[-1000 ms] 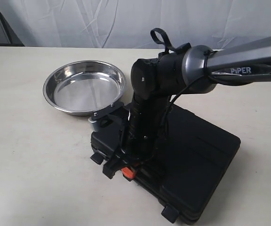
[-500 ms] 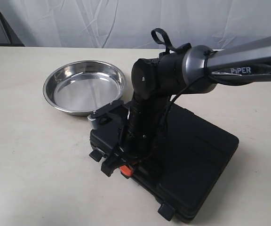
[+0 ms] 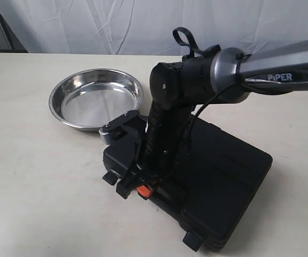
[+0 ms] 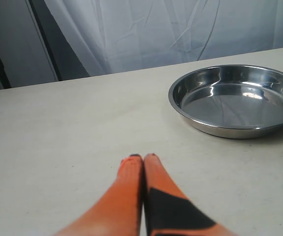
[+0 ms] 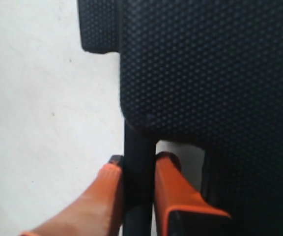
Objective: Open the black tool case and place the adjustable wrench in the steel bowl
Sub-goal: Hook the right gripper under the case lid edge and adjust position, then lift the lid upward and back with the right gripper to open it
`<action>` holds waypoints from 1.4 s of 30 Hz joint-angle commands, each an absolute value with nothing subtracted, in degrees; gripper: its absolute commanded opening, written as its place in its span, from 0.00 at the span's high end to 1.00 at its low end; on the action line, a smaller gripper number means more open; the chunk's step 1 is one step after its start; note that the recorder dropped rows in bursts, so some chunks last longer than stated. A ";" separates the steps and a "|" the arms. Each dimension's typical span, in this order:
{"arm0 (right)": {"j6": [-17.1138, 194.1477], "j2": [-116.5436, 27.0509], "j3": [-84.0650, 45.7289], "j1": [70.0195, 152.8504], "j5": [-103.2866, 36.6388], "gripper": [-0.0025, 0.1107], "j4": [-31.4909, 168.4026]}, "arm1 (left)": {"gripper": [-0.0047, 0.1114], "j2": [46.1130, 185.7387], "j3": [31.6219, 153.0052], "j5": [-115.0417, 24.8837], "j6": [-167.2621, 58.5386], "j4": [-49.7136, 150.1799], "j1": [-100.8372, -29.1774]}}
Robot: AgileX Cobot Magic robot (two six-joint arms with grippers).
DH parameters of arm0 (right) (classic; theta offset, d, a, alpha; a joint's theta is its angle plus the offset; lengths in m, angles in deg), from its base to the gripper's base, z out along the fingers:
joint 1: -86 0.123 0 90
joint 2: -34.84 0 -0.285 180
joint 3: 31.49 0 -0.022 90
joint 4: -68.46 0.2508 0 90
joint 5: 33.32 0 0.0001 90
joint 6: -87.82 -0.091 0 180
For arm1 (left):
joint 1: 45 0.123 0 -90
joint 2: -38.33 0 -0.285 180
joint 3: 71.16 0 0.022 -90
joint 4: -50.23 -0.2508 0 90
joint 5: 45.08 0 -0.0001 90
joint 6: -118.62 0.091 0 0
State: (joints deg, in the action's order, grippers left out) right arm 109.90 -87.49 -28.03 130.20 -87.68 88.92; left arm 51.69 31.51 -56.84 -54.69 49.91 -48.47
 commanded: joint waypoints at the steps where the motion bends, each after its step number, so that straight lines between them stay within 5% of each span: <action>1: 110.32 -83.19 -28.17 130.13 -88.40 0.99 89.42 | 0.96 51.47 31.62 -56.24 -54.89 49.92 -48.58; 14: 108.80 -74.83 -28.17 130.02 -89.59 0.99 82.02 | 0.96 51.47 31.62 -56.24 -54.89 49.92 -48.58; 25: 94.92 -61.52 -28.17 130.02 -87.89 0.99 50.66 | 0.96 51.47 31.62 -56.24 -54.89 49.92 -48.58; 42: 78.01 -62.52 -28.17 130.02 -86.19 0.99 15.01 | 0.96 51.47 31.62 -56.24 -54.89 49.92 -48.58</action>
State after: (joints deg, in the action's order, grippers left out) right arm 83.27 -62.39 -28.14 130.20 -87.29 19.01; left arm 51.69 31.51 -56.84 -54.69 49.91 -48.47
